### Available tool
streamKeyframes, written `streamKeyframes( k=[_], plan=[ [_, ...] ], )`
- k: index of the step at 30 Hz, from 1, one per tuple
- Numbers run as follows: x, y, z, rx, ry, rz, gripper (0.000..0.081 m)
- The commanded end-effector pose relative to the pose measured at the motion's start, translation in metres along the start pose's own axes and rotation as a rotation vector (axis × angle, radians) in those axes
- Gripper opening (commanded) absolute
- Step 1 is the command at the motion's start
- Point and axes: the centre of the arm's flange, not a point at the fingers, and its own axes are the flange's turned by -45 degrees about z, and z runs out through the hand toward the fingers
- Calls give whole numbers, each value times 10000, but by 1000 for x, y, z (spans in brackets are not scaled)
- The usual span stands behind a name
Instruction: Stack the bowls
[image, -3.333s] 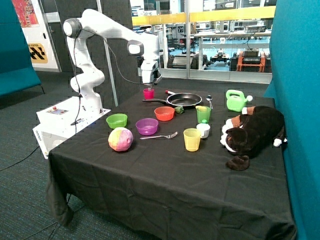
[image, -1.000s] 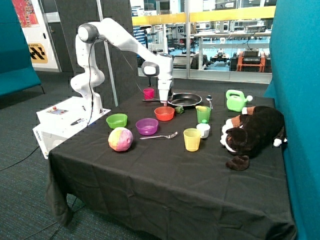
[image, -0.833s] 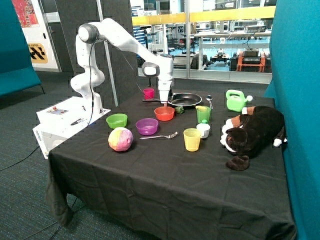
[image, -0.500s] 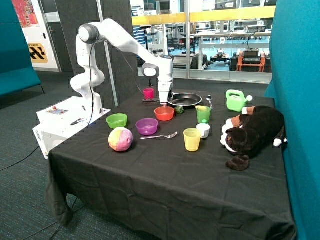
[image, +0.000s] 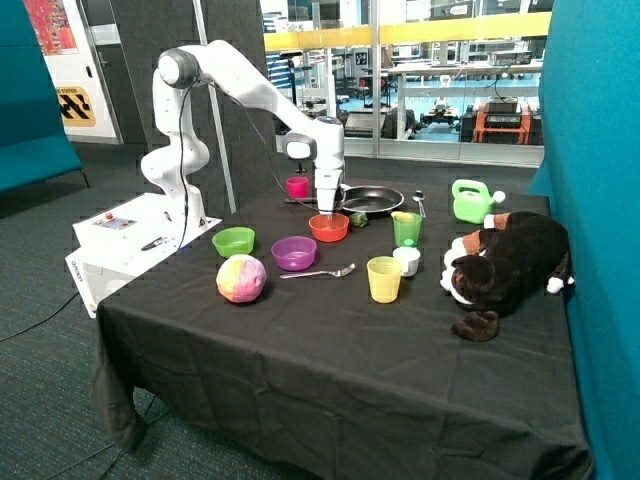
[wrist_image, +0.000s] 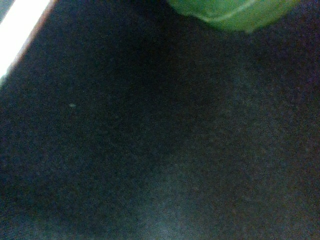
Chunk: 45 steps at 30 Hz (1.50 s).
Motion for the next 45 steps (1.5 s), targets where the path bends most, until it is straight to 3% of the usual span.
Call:
streamKeyframes(
  k=[1,5,29,45],
  plan=[
    [0,1,13,-21,5,170,53],
    [-1,3,14,-21,5,248,3],
    [-1,10,12,-21,5,264,0],
    [13,0,-38,-21,5,-157,0]
  ],
)
